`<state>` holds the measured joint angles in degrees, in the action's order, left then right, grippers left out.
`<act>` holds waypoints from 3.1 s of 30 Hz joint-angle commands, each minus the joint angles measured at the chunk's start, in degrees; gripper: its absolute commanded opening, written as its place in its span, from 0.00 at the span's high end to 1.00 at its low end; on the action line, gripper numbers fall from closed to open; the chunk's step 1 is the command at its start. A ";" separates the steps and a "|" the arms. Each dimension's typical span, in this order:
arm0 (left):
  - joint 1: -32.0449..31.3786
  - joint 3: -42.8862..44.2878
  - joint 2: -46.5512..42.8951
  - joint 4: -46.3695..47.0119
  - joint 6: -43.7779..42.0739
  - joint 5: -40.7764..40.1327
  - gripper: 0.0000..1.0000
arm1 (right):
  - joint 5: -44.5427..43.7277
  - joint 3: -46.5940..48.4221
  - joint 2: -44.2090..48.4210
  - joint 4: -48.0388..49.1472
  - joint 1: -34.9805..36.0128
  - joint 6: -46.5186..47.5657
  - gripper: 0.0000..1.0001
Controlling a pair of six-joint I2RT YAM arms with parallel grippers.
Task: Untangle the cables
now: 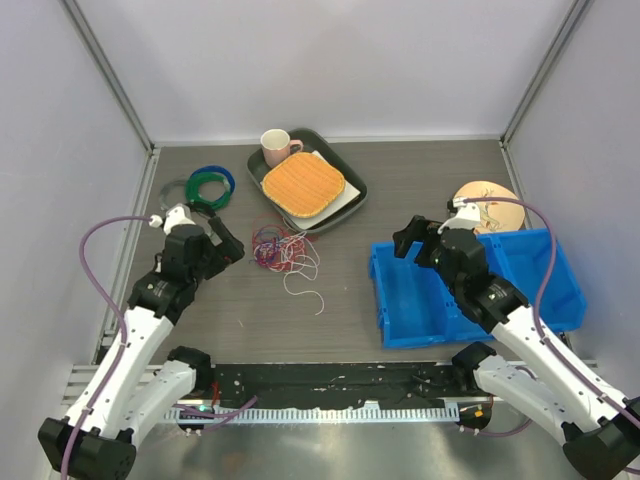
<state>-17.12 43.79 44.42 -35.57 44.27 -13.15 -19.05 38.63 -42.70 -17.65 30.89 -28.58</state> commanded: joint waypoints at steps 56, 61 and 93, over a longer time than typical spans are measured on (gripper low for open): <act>-1.33 -4.69 29.29 29.07 -3.05 22.63 0.11 | 4.54 28.33 -27.80 14.93 27.38 12.58 0.99; -1.42 -3.01 36.25 31.70 -1.73 25.45 0.19 | 6.48 31.06 -23.93 17.39 27.38 15.12 0.99; -3.97 6.57 7.33 -15.59 12.08 -22.28 0.95 | -46.43 15.95 6.14 28.63 27.29 32.27 0.99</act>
<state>-20.88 49.50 49.34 -48.38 56.42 -33.08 -60.71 55.33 -36.86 7.07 58.06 1.39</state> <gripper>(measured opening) 0.047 0.033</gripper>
